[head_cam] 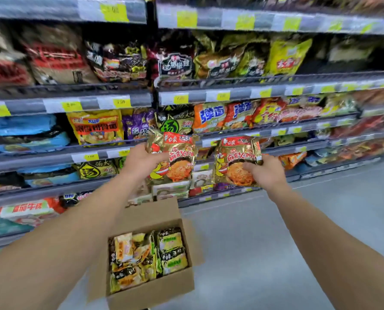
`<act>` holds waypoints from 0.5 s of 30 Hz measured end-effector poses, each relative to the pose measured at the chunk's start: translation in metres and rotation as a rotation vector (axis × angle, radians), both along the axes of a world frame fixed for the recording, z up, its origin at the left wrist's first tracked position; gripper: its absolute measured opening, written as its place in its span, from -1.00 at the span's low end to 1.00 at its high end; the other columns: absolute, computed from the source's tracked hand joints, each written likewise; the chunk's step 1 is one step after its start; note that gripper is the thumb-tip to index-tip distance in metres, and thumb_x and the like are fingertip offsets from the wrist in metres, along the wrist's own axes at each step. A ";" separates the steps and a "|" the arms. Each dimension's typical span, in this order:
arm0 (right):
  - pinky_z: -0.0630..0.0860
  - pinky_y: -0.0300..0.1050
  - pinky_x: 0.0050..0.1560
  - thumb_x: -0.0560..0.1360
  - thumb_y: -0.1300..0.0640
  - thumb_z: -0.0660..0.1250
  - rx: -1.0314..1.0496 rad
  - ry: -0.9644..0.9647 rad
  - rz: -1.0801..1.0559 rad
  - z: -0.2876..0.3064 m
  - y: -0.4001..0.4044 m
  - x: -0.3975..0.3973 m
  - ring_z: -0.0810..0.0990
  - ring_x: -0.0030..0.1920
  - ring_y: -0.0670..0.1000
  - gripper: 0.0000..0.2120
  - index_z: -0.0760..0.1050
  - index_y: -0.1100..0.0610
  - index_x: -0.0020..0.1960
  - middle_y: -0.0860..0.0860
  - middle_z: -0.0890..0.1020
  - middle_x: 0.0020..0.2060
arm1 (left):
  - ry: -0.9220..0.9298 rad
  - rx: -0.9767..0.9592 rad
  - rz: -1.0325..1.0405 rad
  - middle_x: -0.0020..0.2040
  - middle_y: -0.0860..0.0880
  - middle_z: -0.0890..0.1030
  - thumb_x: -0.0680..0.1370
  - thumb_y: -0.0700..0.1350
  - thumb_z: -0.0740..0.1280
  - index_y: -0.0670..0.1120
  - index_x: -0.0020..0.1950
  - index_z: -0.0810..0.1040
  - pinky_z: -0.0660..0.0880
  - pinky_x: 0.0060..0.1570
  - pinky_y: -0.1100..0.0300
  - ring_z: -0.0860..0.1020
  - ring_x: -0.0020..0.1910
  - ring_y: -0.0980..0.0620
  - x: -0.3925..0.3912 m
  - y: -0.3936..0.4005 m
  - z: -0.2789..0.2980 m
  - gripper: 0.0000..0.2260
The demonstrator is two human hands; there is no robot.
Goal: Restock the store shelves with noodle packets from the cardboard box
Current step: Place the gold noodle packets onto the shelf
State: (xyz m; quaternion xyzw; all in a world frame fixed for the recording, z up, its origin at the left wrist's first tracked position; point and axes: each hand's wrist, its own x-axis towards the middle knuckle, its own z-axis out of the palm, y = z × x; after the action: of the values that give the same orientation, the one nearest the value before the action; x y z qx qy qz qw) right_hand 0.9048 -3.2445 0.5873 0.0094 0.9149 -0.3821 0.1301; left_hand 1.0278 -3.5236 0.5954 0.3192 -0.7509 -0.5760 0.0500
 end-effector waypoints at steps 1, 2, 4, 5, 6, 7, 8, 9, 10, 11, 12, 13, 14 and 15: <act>0.45 -0.02 -0.20 0.47 -0.06 0.42 -0.045 0.030 -0.018 0.018 0.024 -0.005 0.57 -0.17 0.12 -0.49 0.48 0.25 0.27 0.13 0.63 -0.09 | 0.054 -0.003 -0.006 -0.08 -0.01 0.62 0.43 -0.03 0.50 -0.07 -0.04 0.53 0.44 -0.09 0.10 0.57 -0.06 -0.02 -0.010 0.022 0.019 -0.78; 0.47 0.00 -0.16 0.47 -0.08 0.42 -0.070 0.051 -0.022 0.031 0.040 -0.009 0.59 -0.14 0.11 -0.44 0.44 0.24 0.34 0.13 0.64 -0.03 | 0.093 0.006 0.008 -0.10 0.01 0.59 0.44 -0.05 0.50 -0.09 -0.01 0.49 0.43 -0.08 0.10 0.56 -0.06 -0.01 -0.017 0.039 0.034 -0.75; 0.48 0.03 0.03 0.50 -0.08 0.40 -0.097 0.087 -0.034 0.048 0.063 -0.021 0.57 0.08 0.14 -0.35 0.32 0.23 0.46 0.14 0.57 0.19 | 0.164 -0.005 0.006 -0.12 0.04 0.53 0.46 -0.08 0.49 -0.11 0.07 0.46 0.38 -0.13 0.15 0.52 -0.06 -0.01 -0.028 0.068 0.060 -0.71; 0.45 0.04 0.13 0.52 -0.07 0.39 -0.133 0.103 -0.041 0.060 0.083 -0.026 0.52 0.21 0.16 -0.31 0.25 0.24 0.50 0.14 0.50 0.30 | 0.197 -0.021 0.000 -0.12 0.06 0.52 0.46 -0.09 0.48 -0.11 0.09 0.46 0.36 -0.12 0.16 0.50 -0.04 -0.01 -0.034 0.091 0.070 -0.70; 0.43 0.05 0.17 0.52 -0.07 0.38 -0.152 0.121 -0.036 0.069 0.096 -0.029 0.49 0.25 0.17 -0.29 0.22 0.24 0.52 0.14 0.48 0.33 | 0.215 -0.027 0.004 -0.14 0.08 0.52 0.46 -0.11 0.48 -0.10 0.06 0.47 0.35 -0.10 0.17 0.50 -0.04 0.00 -0.038 0.108 0.076 -0.73; 0.44 0.05 0.19 0.52 -0.07 0.39 -0.173 0.138 -0.024 0.078 0.117 -0.035 0.48 0.26 0.17 -0.29 0.21 0.23 0.52 0.14 0.48 0.33 | 0.237 -0.043 0.005 -0.16 0.09 0.53 0.46 -0.13 0.48 -0.10 0.00 0.49 0.36 -0.12 0.17 0.52 -0.08 0.00 -0.043 0.132 0.086 -0.78; 0.43 0.06 0.23 0.52 -0.07 0.39 -0.168 0.145 -0.009 0.083 0.126 -0.039 0.46 0.29 0.18 -0.29 0.21 0.22 0.52 0.15 0.46 0.35 | 0.244 -0.042 0.013 -0.17 0.08 0.56 0.46 -0.14 0.48 -0.09 -0.07 0.52 0.37 -0.16 0.17 0.54 -0.13 0.02 -0.046 0.143 0.092 -0.83; 0.38 0.07 0.30 0.52 -0.06 0.39 -0.182 0.154 -0.007 0.088 0.141 -0.045 0.41 0.36 0.19 -0.28 0.18 0.21 0.54 0.14 0.40 0.41 | 0.251 -0.049 0.018 -0.19 0.06 0.56 0.46 -0.15 0.48 -0.06 -0.13 0.51 0.37 -0.18 0.16 0.54 -0.18 0.06 -0.050 0.158 0.097 -0.85; 0.33 0.07 0.36 0.53 -0.04 0.39 -0.204 0.185 -0.006 0.100 0.167 -0.050 0.33 0.43 0.19 -0.27 0.14 0.20 0.55 0.13 0.33 0.47 | 0.267 -0.043 0.023 -0.19 0.05 0.55 0.47 -0.14 0.47 -0.05 -0.15 0.49 0.37 -0.17 0.14 0.51 -0.20 0.10 -0.059 0.183 0.105 -0.85; 0.30 0.07 0.39 0.54 -0.03 0.38 -0.230 0.193 0.010 0.105 0.177 -0.054 0.28 0.47 0.19 -0.26 0.11 0.20 0.56 0.12 0.27 0.50 | 0.275 -0.040 0.032 -0.17 0.04 0.55 0.48 -0.13 0.47 -0.06 -0.12 0.49 0.38 -0.12 0.11 0.50 -0.19 0.09 -0.062 0.193 0.109 -0.84; 0.29 0.08 0.41 0.54 -0.02 0.39 -0.242 0.205 0.010 0.114 0.193 -0.060 0.26 0.48 0.18 -0.25 0.10 0.19 0.56 0.12 0.25 0.51 | 0.287 -0.042 0.042 -0.14 0.03 0.56 0.47 -0.11 0.48 -0.07 -0.05 0.49 0.41 -0.07 0.06 0.52 -0.14 0.05 -0.068 0.208 0.116 -0.82; 0.30 0.09 0.42 0.53 -0.02 0.39 -0.265 0.219 0.002 0.122 0.210 -0.066 0.26 0.48 0.18 -0.25 0.10 0.19 0.56 0.12 0.25 0.52 | 0.300 -0.033 0.054 -0.09 0.02 0.58 0.46 -0.09 0.49 -0.07 0.01 0.50 0.44 -0.02 0.02 0.54 -0.08 0.01 -0.074 0.222 0.122 -0.78; 0.31 0.08 0.42 0.53 -0.01 0.40 -0.289 0.237 -0.008 0.130 0.222 -0.071 0.27 0.47 0.18 -0.25 0.11 0.19 0.56 0.12 0.25 0.51 | 0.308 -0.028 0.065 -0.04 0.02 0.60 0.45 -0.08 0.50 -0.07 0.07 0.52 0.46 0.02 -0.01 0.55 -0.02 -0.03 -0.082 0.232 0.127 -0.74; 0.32 0.08 0.41 0.52 0.00 0.41 -0.318 0.244 -0.015 0.137 0.234 -0.076 0.29 0.46 0.18 -0.25 0.12 0.20 0.56 0.11 0.26 0.51 | 0.322 -0.027 0.075 -0.01 0.02 0.61 0.44 -0.08 0.50 -0.08 0.11 0.53 0.47 0.03 -0.03 0.55 0.01 -0.05 -0.088 0.244 0.134 -0.70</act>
State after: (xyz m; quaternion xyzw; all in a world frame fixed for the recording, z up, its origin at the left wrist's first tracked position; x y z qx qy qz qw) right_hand 0.8283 -3.0106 0.7241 -0.0508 0.8519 -0.5211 0.0155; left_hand 0.9403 -3.2795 0.7294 0.2499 -0.7282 -0.6075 0.1954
